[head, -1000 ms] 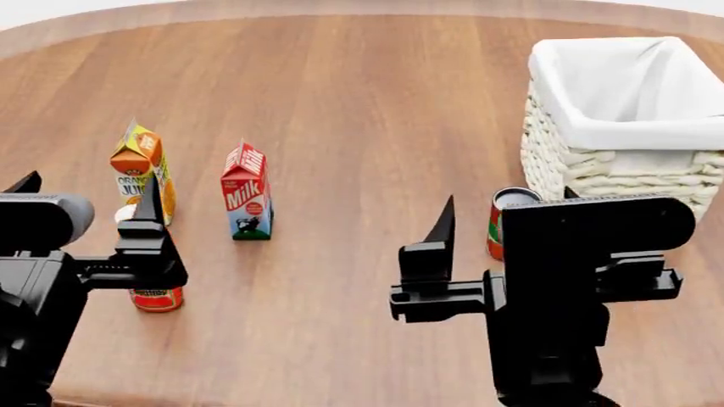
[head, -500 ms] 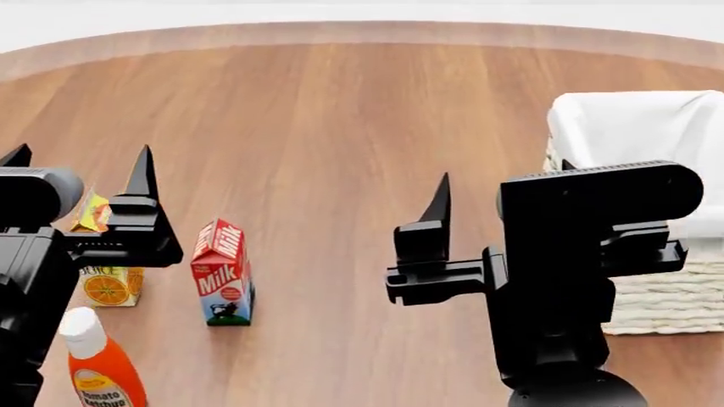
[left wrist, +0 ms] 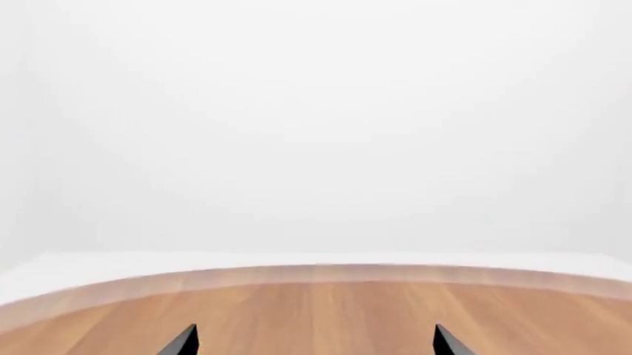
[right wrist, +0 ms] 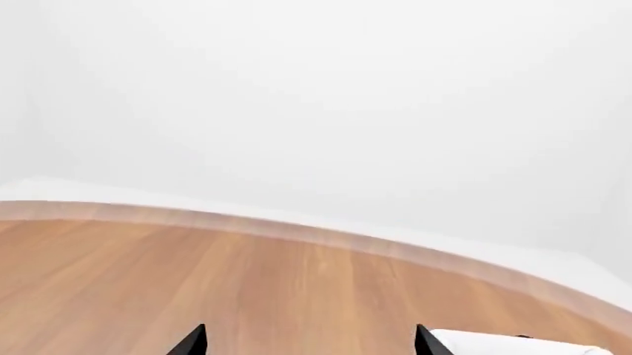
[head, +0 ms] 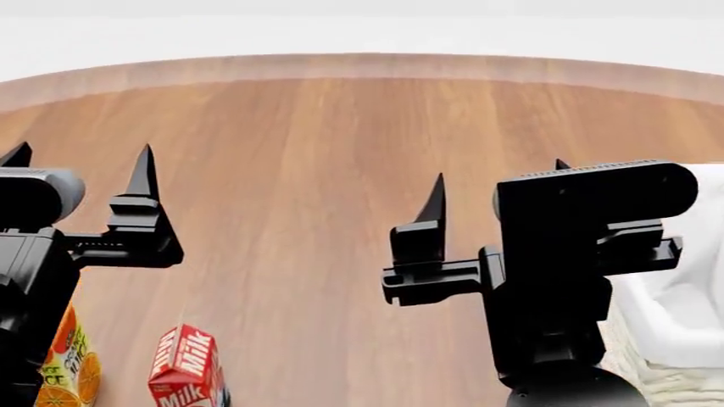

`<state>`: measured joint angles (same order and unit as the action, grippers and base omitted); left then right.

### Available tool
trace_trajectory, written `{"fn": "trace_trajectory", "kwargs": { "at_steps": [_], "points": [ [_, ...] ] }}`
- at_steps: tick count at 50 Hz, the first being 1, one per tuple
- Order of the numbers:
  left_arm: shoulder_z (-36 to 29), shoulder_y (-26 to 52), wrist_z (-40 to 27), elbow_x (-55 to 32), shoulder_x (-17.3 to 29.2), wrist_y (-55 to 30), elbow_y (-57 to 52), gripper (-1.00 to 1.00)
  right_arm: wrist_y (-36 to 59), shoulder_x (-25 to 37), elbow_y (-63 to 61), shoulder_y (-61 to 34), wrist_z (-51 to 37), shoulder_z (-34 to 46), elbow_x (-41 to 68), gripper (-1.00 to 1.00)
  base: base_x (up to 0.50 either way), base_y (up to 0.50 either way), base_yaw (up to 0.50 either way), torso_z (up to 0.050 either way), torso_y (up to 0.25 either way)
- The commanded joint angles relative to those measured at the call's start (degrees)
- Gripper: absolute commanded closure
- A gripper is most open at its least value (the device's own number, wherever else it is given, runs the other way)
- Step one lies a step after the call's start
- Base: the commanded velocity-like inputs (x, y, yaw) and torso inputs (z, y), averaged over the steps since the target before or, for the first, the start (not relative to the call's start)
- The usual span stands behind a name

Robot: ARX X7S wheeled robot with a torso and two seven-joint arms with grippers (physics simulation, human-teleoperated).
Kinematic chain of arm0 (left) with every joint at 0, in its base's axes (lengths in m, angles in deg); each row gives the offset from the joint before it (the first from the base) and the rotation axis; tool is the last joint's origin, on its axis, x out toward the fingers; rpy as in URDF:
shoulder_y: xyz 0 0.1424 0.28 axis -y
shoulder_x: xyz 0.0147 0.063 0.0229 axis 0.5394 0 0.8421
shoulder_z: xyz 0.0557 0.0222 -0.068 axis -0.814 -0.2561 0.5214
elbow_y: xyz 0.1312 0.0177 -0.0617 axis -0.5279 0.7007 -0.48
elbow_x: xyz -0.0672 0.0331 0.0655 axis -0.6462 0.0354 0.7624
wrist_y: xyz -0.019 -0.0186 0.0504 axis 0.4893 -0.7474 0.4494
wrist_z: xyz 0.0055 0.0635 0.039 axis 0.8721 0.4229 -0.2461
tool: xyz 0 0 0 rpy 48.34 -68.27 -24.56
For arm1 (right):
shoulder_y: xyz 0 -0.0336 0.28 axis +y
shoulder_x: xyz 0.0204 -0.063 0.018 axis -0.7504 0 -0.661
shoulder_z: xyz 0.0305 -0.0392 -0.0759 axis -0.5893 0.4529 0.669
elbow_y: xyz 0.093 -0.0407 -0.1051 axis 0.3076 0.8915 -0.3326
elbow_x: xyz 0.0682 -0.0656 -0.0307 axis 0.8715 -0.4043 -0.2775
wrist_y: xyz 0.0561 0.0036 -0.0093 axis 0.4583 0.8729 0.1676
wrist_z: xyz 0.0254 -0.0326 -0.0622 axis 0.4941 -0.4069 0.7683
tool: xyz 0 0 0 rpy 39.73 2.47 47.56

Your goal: Pick the milk and place it in the basket.

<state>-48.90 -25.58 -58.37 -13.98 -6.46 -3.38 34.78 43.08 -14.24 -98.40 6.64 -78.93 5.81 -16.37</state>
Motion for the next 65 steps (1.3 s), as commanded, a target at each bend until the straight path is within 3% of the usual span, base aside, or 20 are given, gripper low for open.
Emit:
{"fn": "trace_trajectory", "kwargs": {
  "at_steps": [1, 28, 52, 59, 61, 63, 64, 65],
  "points": [
    [-0.2, 0.0, -0.3, -0.4, 0.5, 0.4, 0.2, -1.0, -0.7, 0.1, 0.5, 0.2, 0.0, 0.1, 0.4, -1.0, 0.5, 0.0, 0.0, 0.0, 0.0],
    [-1.1, 0.3, -1.1, -1.1, 1.3, 1.3, 0.7, -1.0, -0.9, 0.2, 2.0, -0.5, -0.6, 0.3, 1.0, -1.0, 0.5, 0.0, 0.0, 0.0, 0.001],
    [-1.4, 0.4, -1.8, -1.9, 2.0, 1.7, 0.8, -1.0, -0.5, 0.8, 2.7, -1.1, -2.4, 2.1, 0.1, -1.0, 0.0, 0.09, 0.0, 0.0, 0.0],
    [-1.2, 0.4, -1.9, -2.2, 2.3, 1.7, 0.7, -1.0, 2.2, 0.7, 7.7, -2.8, -1.3, 4.4, 0.9, -1.0, 0.0, 0.0, 0.0, 0.0, 0.0],
    [-1.1, 0.9, -2.1, -2.3, 2.3, 1.4, 0.8, -1.0, 4.1, 3.5, 10.7, -3.7, 10.3, 4.7, 8.7, -1.0, 0.0, 0.0, 0.0, 0.0, 0.0],
    [-1.1, 0.9, -2.1, -2.4, 2.3, 1.5, 0.8, -1.0, 5.4, 3.6, 11.2, -3.9, 11.3, 4.4, 9.9, -1.0, 0.0, 0.0, 0.0, 0.0, 0.0],
    [-2.3, 1.3, -2.2, -2.0, 2.4, 1.3, 0.6, -1.0, 5.3, 9.8, 14.4, -5.1, 19.9, 13.0, 16.9, -1.0, 0.0, 0.0, 0.0, 0.0, 0.0],
    [-2.3, 1.3, -2.2, -2.0, 2.4, 1.4, 0.6, -1.0, 4.9, 9.9, 14.8, -5.2, 28.5, 17.6, 16.8, -1.0, 0.0, 0.0, 0.0, 0.0, 0.0]
  ]
}}
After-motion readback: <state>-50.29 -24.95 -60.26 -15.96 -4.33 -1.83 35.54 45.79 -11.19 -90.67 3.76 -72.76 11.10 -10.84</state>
